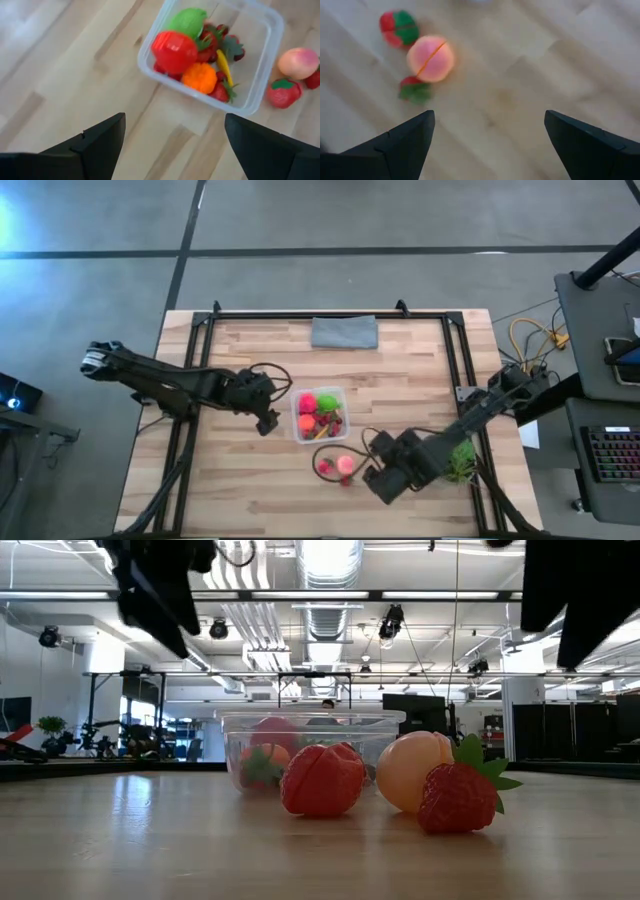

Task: Pick and placing Produce into tupperware
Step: Put the pink apricot into the transparent container

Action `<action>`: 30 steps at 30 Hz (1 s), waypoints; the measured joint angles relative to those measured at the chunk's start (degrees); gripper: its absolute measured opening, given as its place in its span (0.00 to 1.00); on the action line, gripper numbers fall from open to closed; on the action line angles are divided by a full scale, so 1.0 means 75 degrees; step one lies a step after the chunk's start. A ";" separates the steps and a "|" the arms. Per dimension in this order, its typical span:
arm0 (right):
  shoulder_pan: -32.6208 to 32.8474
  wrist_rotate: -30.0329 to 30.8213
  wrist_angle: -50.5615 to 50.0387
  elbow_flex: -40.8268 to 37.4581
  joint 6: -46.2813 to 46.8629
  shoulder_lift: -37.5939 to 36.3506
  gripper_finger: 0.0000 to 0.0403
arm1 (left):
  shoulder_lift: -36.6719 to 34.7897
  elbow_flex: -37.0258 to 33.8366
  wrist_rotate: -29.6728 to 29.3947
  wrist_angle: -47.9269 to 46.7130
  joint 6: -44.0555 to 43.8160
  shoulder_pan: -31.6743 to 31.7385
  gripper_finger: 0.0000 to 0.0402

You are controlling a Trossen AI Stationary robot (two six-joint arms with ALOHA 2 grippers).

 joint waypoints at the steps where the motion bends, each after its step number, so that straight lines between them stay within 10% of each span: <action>1: -0.0131 -0.0246 0.0419 -0.0179 -0.0093 0.0000 0.92 | -0.0089 -0.0153 -0.0003 0.0016 -0.0215 -0.0042 0.81; 6: -0.0640 -0.0893 0.2375 -0.0724 -0.0840 0.0000 0.92 | -0.0420 -0.0901 0.0149 0.0034 -0.1337 -0.0353 0.81; 30: -0.1185 -0.1158 0.3253 -0.0747 -0.1523 0.0884 0.92 | -0.0232 -0.1539 0.0102 0.0200 -0.2790 -0.1626 0.81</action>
